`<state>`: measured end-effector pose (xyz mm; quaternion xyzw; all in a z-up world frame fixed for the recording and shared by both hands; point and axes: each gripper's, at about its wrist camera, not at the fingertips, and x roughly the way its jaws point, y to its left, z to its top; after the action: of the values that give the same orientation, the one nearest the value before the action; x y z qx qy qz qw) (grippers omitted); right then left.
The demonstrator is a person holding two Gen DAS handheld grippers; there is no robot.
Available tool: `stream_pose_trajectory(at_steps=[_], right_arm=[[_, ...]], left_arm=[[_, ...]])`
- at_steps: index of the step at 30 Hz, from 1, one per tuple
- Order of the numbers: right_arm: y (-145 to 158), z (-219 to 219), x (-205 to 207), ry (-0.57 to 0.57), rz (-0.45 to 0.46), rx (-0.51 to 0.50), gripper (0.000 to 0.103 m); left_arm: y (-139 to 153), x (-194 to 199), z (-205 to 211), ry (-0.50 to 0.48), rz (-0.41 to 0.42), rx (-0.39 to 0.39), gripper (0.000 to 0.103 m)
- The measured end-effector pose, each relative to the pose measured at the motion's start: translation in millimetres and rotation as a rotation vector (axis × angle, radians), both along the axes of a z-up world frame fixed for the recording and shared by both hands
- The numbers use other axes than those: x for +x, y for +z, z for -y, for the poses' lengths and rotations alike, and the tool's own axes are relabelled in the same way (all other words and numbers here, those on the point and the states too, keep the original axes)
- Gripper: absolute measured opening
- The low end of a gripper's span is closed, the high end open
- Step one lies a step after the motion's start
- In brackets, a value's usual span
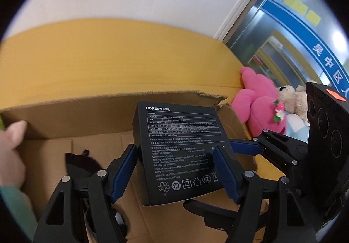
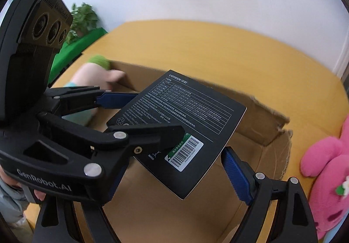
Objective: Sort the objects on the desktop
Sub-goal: 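Lower the black box into the cardboard box and open both grippers, then move both grippers down toward the clear phone case on the table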
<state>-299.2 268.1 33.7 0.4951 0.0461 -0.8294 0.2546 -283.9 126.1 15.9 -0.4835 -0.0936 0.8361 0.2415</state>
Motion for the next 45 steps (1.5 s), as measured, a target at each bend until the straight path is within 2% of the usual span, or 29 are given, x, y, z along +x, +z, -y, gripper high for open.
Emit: stream_pose_trajectory(at_steps=[3,4,6,9,15,17,23,26,29,30,33,37,39,40,45], right_arm=[[-22.0,-5.5,-18.2,-0.027,0.061,0.024,0.086],[-26.5,-1.8,-6.0,-0.037,0.076,0.029,0.086],[-42.5,-7.0,-16.6,-0.057,0.124,0.051,0.086],[-45.3,3.3,-17.7,-0.057,0.139,0.123,0.087],[-45.6,5.5,0.8,-0.114,0.125,0.235,0.086],[-42.7,3.6,7.0,-0.134,0.113,0.266,0.086],[-15.8,-5.9,41.4,-0.174,0.058,0.233,0.088],[11.2,-9.6,73.0,-0.195,-0.026,0.210,0.089],[43.7,-20.9,116.1,-0.221,-0.113,0.135,0.099],[55.4,-23.0,138.1,-0.229,-0.152,0.106,0.101],[73.7,-26.3,182.8,-0.248,-0.216,0.053,0.103],[84.3,-28.3,234.9,-0.228,-0.253,-0.023,0.103],[85.9,-26.1,269.2,-0.209,-0.271,-0.055,0.103],[84.1,-21.1,273.4,-0.206,-0.276,-0.055,0.103],[71.4,-8.4,314.3,-0.201,-0.264,-0.064,0.103]], left_arm=[[-17.8,-11.0,-9.9,-0.002,0.051,-0.017,0.071],[-24.8,-12.8,-14.8,-0.002,0.068,-0.030,0.071],[-28.6,-15.2,-20.7,0.001,0.071,-0.048,0.069],[-30.8,-17.3,-25.5,0.008,0.087,-0.062,0.069],[-41.9,-17.9,-32.4,-0.022,0.171,0.013,0.068],[-40.3,-14.1,-35.2,-0.038,0.172,0.004,0.068],[-8.4,2.4,-30.7,-0.048,0.105,-0.014,0.068],[32.5,26.1,-17.3,-0.038,-0.004,-0.035,0.068],[72.8,60.4,0.1,-0.035,-0.124,-0.033,0.071],[88.6,80.4,9.6,-0.029,-0.181,-0.048,0.071],[114.2,126.6,32.8,-0.003,-0.280,-0.083,0.077],[127.5,182.9,65.3,0.032,-0.344,-0.071,0.077],[127.5,205.5,75.8,0.050,-0.360,-0.091,0.077],[125.0,219.3,81.7,0.058,-0.367,-0.112,0.077],[102.9,259.8,95.1,0.071,-0.325,-0.119,0.077]])
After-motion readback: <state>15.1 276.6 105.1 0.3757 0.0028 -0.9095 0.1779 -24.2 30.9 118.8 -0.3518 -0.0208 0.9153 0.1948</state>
